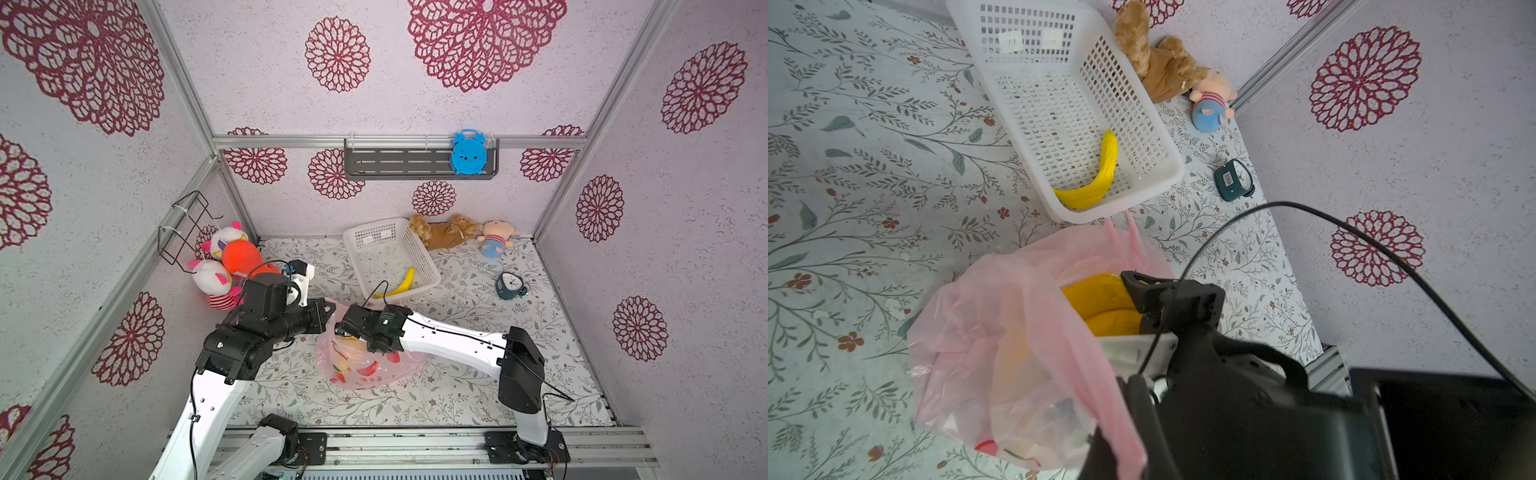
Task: Place the banana into a plastic bag & tie a knot
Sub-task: Place the banana into the plastic bag.
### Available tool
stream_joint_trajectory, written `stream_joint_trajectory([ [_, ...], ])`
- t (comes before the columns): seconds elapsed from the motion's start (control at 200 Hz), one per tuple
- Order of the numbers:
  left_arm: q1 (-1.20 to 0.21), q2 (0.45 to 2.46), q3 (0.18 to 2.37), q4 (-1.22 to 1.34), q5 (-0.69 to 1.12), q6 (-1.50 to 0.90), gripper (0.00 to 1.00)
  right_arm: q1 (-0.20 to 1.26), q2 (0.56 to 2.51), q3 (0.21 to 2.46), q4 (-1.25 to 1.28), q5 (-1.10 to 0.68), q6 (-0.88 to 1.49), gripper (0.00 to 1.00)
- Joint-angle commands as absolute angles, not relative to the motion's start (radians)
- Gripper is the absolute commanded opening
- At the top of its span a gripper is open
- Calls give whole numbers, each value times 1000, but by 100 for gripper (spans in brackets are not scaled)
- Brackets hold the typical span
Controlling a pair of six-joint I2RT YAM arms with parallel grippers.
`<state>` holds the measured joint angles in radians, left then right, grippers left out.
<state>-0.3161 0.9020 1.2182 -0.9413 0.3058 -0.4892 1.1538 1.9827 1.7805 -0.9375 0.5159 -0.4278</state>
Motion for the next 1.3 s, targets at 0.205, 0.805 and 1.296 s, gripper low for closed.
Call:
stream_joint_trajectory([
  [0.205, -326, 875, 1146, -890, 325, -526, 0, 1026, 2075, 1952, -1104, 210, -242, 23],
  [0.805, -328, 910, 1068, -897, 208, -543, 0, 769, 1823, 1795, -754, 115, 165, 90],
  [1.296, -325, 927, 1080, -945, 137, -526, 0, 597, 2361, 2272, -865, 157, 320, 86],
])
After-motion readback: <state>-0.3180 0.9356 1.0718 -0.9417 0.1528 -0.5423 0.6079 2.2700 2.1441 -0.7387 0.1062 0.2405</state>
